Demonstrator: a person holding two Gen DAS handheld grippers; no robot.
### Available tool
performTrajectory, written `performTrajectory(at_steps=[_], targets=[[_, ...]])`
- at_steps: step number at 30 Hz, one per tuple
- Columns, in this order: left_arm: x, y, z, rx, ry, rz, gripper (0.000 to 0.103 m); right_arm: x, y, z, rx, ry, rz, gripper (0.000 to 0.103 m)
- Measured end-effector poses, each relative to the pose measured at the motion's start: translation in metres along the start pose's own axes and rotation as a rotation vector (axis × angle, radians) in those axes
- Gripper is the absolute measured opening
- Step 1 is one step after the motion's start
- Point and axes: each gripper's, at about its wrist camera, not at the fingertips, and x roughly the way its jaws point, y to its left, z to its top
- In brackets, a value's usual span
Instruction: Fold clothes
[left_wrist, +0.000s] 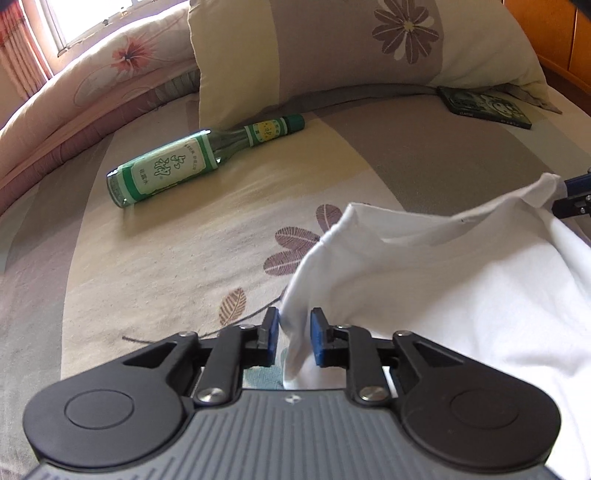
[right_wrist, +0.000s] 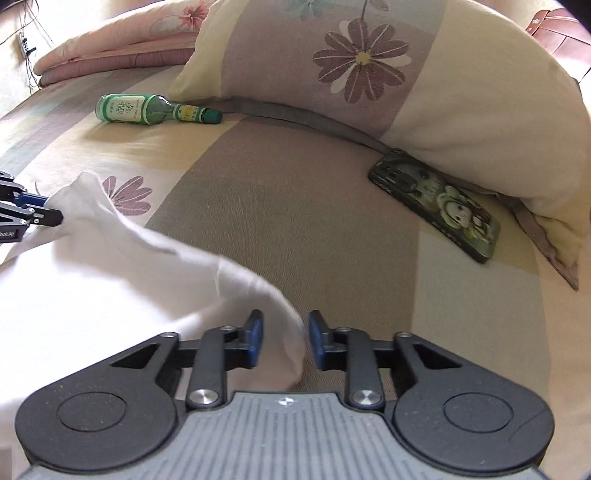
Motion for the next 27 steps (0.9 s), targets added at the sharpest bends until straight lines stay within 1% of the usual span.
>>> performTrajectory(at_steps=[2,3,9,13,15,17,19,25,27], targets=[[-0.016,0.004,-0.01,-0.01,0.006,-0.013,0.042,-0.018,0.002,-0.01,0.005,-0.004,0.018,0.06],[-0.025,0.004,-0.016,-0.01,0.007,-0.017,0.042,-0.028,0.004,-0.015,0.004,-0.003,0.02,0.064],[-0.087,-0.008,-0.06,0.018,0.029,-0.025,0.044,-0.079,0.028,-0.055,-0.002,0.029,0.019,0.069],[-0.128,-0.022,-0.087,0.032,0.034,-0.019,0.045,-0.115,0.045,-0.085,0.006,0.025,0.03,0.072],[-0.149,-0.03,-0.1,0.034,0.033,-0.013,0.047,-0.134,0.054,-0.1,0.01,0.023,0.037,0.079],[-0.167,-0.038,-0.111,0.042,0.03,0.004,0.048,-0.149,0.061,-0.114,0.021,0.008,0.058,0.082],[-0.183,-0.045,-0.12,0.046,0.027,0.015,0.049,-0.163,0.066,-0.126,0.041,-0.002,0.085,0.083],[-0.223,-0.066,-0.144,0.013,0.012,0.048,0.051,-0.183,0.069,-0.155,0.13,0.032,0.193,0.085],[-0.232,-0.072,-0.152,-0.003,0.013,0.059,0.051,-0.187,0.067,-0.165,0.184,0.034,0.231,0.085]])
